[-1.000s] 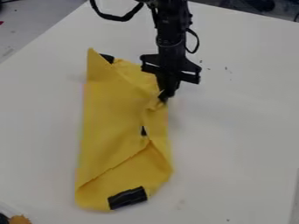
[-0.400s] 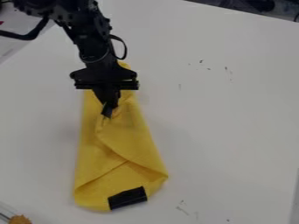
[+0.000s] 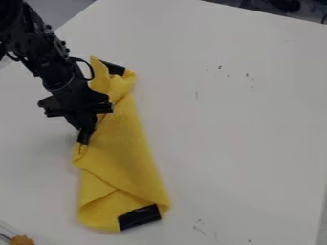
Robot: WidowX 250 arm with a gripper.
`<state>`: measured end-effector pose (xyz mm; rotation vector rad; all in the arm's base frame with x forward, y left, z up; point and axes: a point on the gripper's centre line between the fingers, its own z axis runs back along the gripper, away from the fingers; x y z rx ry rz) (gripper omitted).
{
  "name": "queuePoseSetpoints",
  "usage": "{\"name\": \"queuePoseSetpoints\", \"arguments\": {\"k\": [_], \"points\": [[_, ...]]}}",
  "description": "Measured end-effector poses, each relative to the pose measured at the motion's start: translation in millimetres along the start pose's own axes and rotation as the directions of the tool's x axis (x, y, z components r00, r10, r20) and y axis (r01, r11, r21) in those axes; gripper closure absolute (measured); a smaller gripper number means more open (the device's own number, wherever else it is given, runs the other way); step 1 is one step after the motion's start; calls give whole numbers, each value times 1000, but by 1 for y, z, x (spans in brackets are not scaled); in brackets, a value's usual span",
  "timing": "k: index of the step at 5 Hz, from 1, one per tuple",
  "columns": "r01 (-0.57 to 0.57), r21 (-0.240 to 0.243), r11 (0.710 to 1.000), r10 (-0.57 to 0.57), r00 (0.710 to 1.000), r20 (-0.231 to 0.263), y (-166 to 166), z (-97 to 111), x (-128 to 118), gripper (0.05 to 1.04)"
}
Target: Fold the cloth from top right to bottom left
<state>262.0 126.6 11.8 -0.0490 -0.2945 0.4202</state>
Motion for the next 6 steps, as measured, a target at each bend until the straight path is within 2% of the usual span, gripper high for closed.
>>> {"name": "queuePoseSetpoints", "arguments": {"k": [1, 3, 4, 5, 6], "points": [[34, 22, 999, -34, 999, -1, 6, -2, -5, 810], [108, 148, 983, -100, 993, -59, 34, 12, -6, 230], [115, 196, 974, -104, 992, -67, 54, 23, -5, 75], [140, 228, 964, -122, 988, -90, 70, 30, -4, 78], [160, 218, 963, -140, 985, -104, 73, 32, -4, 83]]}}
